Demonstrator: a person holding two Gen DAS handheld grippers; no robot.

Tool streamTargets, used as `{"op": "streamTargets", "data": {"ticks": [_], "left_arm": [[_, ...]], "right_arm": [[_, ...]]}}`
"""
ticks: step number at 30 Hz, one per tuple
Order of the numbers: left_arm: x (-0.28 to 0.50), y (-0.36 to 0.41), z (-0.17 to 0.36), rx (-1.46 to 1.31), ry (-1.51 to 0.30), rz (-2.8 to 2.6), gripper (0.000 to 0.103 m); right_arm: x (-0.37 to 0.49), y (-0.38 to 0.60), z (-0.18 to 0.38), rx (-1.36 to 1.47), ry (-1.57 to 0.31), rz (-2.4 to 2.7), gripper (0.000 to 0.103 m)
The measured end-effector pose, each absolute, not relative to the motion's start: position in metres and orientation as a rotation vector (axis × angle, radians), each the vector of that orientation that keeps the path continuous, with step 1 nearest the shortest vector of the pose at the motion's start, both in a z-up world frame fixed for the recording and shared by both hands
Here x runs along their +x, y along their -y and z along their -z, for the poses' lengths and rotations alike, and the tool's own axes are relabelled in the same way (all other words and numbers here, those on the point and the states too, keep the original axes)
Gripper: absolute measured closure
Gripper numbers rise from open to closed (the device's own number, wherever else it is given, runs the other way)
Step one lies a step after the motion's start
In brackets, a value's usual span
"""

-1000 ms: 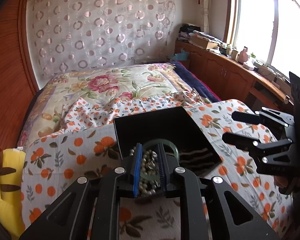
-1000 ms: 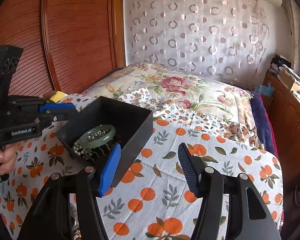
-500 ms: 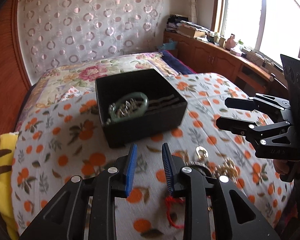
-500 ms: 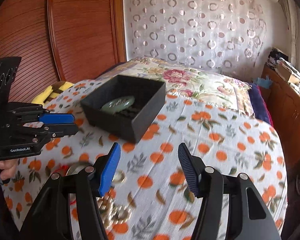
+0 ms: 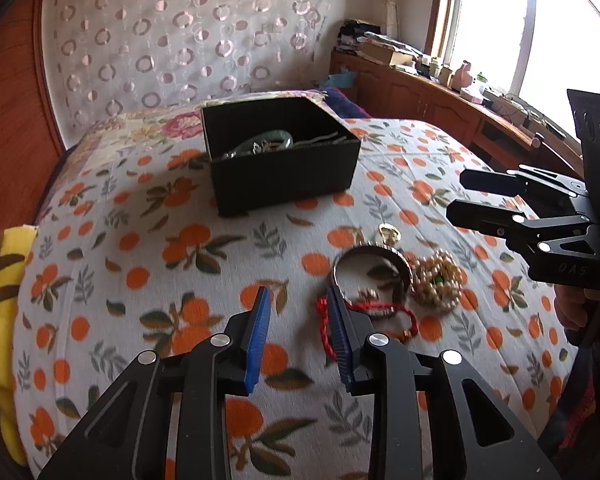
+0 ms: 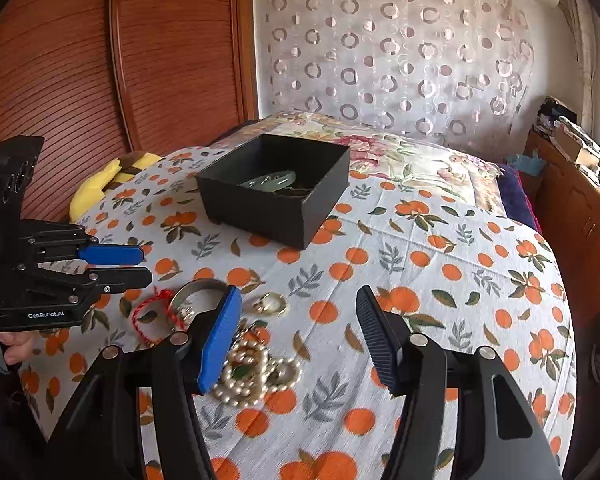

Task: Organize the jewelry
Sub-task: 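Move the left tool back to the pile and grasp the red string bracelet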

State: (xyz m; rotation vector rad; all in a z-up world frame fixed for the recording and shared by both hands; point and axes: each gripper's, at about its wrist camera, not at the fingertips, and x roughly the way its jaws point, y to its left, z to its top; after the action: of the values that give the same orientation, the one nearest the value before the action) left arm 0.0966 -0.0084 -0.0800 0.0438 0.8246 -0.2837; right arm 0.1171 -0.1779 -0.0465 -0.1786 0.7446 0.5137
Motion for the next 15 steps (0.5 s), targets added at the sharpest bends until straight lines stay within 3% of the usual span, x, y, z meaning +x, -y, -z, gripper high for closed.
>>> {"op": "streamTargets", "data": {"ticks": [13,15], "left_arm": [[0.100,0.015,0.098,0.038,-0.881,0.296,0.072],[0.102,0.017,0.099,0.044,-0.872,0.290,0.078]], "right_arm": [[0.104,0.178,0.040,-0.188,-0.743,-0.522,0.041],[0.103,0.177,0.043,-0.188,-0.750,-0.527,0.041]]}}
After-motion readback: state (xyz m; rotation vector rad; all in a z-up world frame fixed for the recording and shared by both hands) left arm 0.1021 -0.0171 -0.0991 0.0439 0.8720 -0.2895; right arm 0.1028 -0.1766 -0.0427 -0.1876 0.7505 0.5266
